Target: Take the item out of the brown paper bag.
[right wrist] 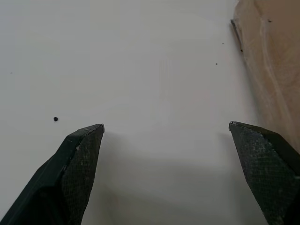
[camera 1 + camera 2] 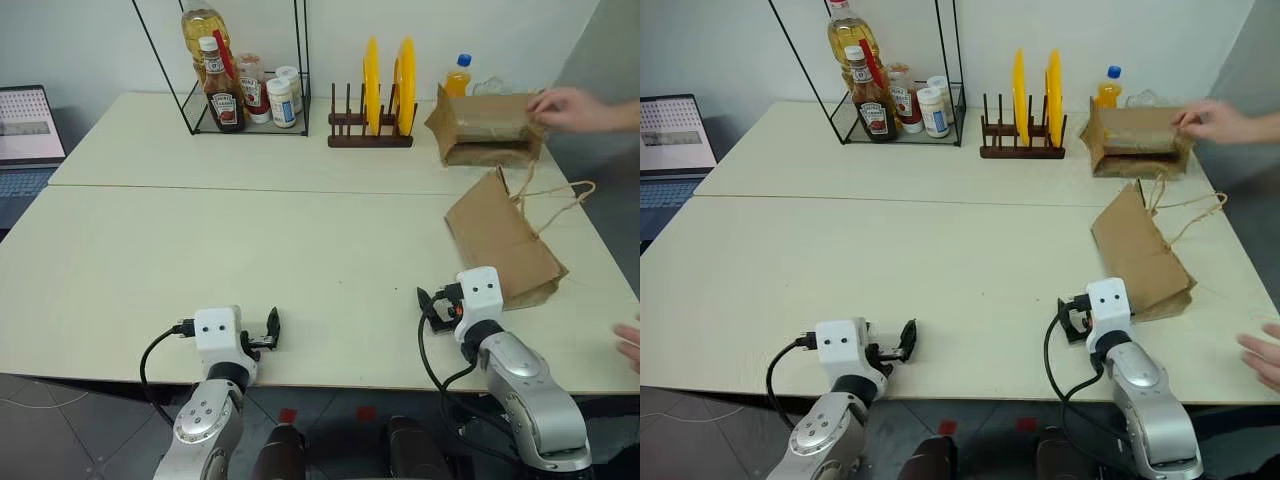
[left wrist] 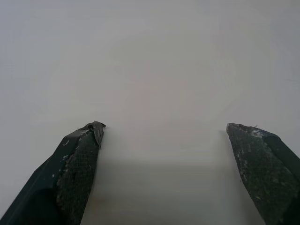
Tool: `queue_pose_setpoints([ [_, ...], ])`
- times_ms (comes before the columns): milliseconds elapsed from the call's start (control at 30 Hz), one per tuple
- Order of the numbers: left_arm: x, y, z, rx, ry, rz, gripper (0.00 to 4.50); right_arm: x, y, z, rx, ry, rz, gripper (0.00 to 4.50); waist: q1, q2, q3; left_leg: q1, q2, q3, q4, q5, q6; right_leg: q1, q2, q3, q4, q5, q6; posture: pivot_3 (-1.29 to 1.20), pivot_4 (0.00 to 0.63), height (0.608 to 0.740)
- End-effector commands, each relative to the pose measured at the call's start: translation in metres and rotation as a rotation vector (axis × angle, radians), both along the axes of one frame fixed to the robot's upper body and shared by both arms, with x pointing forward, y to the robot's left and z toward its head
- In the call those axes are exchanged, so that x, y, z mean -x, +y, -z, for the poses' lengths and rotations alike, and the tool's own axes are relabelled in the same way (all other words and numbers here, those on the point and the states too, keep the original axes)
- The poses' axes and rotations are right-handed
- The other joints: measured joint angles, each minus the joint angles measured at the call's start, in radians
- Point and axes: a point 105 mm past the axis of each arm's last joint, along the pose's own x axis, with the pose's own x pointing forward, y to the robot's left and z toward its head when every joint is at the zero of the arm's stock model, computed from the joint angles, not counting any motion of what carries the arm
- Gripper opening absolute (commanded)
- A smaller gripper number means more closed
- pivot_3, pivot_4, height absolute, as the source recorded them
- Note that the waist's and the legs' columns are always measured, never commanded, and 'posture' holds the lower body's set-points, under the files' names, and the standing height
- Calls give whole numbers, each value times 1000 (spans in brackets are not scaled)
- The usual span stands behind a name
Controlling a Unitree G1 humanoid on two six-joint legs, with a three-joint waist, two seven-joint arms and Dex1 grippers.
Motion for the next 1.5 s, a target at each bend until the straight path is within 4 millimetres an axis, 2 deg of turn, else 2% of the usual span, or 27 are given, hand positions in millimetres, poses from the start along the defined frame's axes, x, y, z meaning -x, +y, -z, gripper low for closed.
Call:
queue_pose_setpoints([
  [33, 2, 6, -5, -31, -19, -34, 4465, 0, 0, -11, 1, -53, 4, 4500, 0, 0, 0, 0, 0, 0, 0, 0, 0, 0, 0, 0, 0, 0, 0, 0, 150, 740],
  [200, 1, 4, -10, -26, -46, -13, 4465, -1, 2, -13, 1, -60, 2, 4500, 0, 0, 0, 0, 0, 0, 0, 0, 0, 0, 0, 0, 0, 0, 0, 0, 150, 740],
  [467, 0, 3, -8, -30, -39, 12, 4465, -4, 7, -11, 2, -51, -22, 4500, 0, 0, 0, 0, 0, 0, 0, 0, 0, 0, 0, 0, 0, 0, 0, 0, 150, 740],
  [633, -9, -23, -1, 49, -12, 216, 4465, -6, 12, -6, 19, -25, -70, 4500, 4, 1, -1, 0, 0, -1, 0, 0, 0, 0, 0, -1, 1, 0, 0, 0, 150, 740],
  [667, -13, -31, -6, 59, -26, 280, 4465, -6, 14, -8, 39, -31, -91, 4500, 6, 2, -1, 0, 0, -1, 0, 0, 0, 0, 0, -1, 1, 0, 0, 0, 150, 740],
  [700, -21, -42, -18, 88, -66, 367, 4465, -6, 14, -14, 72, -56, -110, 4500, 8, 3, -2, 0, 0, 0, 0, 0, 0, 1, 0, -1, 1, 0, 0, 0, 150, 740],
  [833, -42, -70, -58, 129, -149, 603, 4465, -5, 1, -32, 116, -96, -74, 4500, 21, 2, -2, -1, 0, -2, 2, 0, 0, 1, 0, -3, 1, 0, 0, 0, 150, 740],
  [1000, -44, -100, -104, 58, -202, 1026, 4465, 12, -4, -64, 138, -111, -119, 4500, 16, 2, -2, 0, 0, -2, 1, 0, 0, 2, 0, -4, 1, 0, 0, 0, 150, 740],
  [1167, -40, -108, -128, -1, -200, 1336, 4465, 25, -8, -97, 135, -89, -153, 4500, 7, 2, -2, 1, 0, -2, 1, 0, 0, 2, 0, -4, 2, 0, 0, 0, 150, 740],
  [1333, -46, -115, -142, -43, -210, 1525, 4465, 25, -38, -125, 163, -42, -31, 4500, 9, 2, -2, 1, 0, -3, 1, 0, 0, 3, 0, -5, 1, 0, 0, 0, 150, 740],
  [1500, -52, -127, -153, -71, -250, 1634, 4465, 26, -66, -141, 222, -27, 28, 4500, 20, 2, -1, -2, 0, -2, 1, 0, 0, 2, 0, -5, 0, 0, 0, 0, 150, 740],
])
